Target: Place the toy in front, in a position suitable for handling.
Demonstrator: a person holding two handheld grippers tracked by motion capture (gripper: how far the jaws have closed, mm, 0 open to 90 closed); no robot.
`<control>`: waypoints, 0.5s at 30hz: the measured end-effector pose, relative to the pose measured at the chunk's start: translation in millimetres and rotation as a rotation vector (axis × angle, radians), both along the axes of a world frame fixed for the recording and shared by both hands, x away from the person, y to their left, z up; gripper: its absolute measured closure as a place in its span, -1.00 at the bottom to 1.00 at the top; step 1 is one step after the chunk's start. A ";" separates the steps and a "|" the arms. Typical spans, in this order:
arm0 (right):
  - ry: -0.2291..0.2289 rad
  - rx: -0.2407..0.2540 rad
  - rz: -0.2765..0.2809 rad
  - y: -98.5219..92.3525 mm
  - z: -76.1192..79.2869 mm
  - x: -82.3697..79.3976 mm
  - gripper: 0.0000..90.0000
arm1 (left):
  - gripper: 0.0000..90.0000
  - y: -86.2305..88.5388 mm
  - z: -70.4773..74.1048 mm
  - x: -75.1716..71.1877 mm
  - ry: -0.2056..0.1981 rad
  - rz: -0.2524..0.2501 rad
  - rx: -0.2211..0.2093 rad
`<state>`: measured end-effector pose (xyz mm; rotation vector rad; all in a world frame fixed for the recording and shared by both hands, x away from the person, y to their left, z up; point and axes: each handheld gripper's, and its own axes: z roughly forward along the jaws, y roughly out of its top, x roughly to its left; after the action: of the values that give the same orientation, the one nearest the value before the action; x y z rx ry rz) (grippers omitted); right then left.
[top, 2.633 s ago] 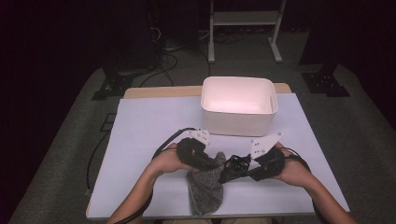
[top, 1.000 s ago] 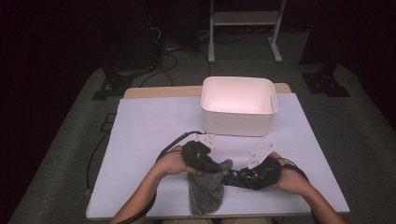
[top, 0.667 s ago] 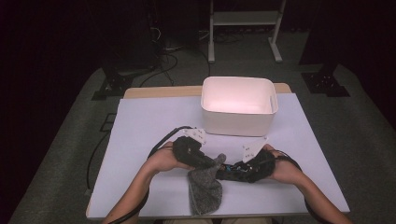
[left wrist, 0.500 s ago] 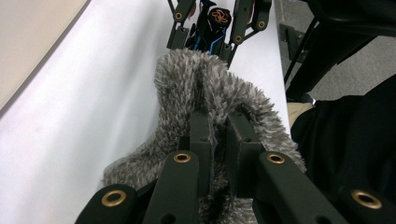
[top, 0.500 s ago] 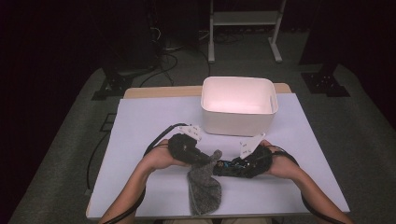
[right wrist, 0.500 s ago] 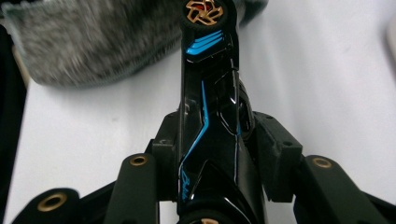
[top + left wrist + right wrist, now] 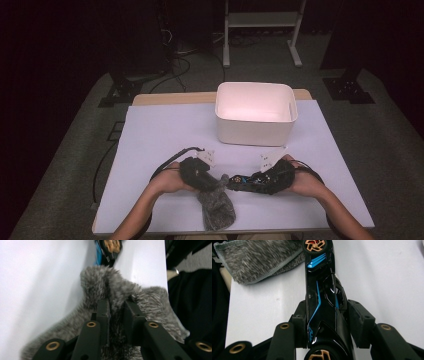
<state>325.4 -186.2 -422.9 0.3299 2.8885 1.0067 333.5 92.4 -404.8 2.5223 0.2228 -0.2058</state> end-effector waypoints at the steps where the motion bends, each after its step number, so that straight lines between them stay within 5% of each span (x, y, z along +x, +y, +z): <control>1: -0.001 0.000 0.000 0.1 0.0 0.0 0.20 | 0.59 -0.1 -2.4 -2.1 0.001 0.000 0.015; 10: -0.006 0.006 -0.006 -0.5 -0.6 -1.2 0.20 | 0.12 -4.0 -12.7 -15.5 -0.024 -0.006 0.091; 15: -0.007 0.004 -0.010 -0.9 -0.7 -2.1 0.20 | 0.10 -7.2 -19.5 -19.9 -0.044 0.002 0.093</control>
<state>323.3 -187.1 -423.6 0.3397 2.8765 1.0106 313.6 85.2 -424.3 2.6157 0.2216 -0.1427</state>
